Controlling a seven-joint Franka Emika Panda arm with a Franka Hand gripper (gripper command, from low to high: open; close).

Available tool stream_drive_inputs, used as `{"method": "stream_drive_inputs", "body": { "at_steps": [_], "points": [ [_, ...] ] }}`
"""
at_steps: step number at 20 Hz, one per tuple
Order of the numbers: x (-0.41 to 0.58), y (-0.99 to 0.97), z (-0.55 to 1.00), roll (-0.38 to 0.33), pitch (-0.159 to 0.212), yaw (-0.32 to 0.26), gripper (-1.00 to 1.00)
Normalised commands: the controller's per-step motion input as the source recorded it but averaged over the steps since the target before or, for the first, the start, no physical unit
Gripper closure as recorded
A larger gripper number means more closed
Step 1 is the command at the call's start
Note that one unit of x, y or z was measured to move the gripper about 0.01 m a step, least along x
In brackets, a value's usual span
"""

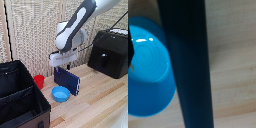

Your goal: Discover the targeted book and set your gripper to the appropriate amplitude. Smoothly guide your gripper in the direction of the book and snatch it firmly. Search for the back section of the caddy. Move the held book towards the back section and lightly deposit it inside.

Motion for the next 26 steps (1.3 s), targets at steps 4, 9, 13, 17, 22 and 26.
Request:
{"method": "stream_drive_inputs", "body": {
  "at_steps": [4,9,13,17,22,26],
  "points": [
    [-0.008,-0.14,-0.32,-0.104,0.012,0.138,1.0],
    [-0.006,0.04,-0.13,-0.041,0.043,0.039,1.0],
    [0.0,0.01,-0.01,-0.01,0.002,0.0,1.0],
    [-0.02,0.0,0.0,-0.036,0.001,-0.006,1.0],
    [-0.057,0.0,0.01,-0.068,-0.037,-0.015,1.0],
    [-0.036,-0.02,0.39,-0.004,-0.1,-0.046,1.0]
  ]
}}
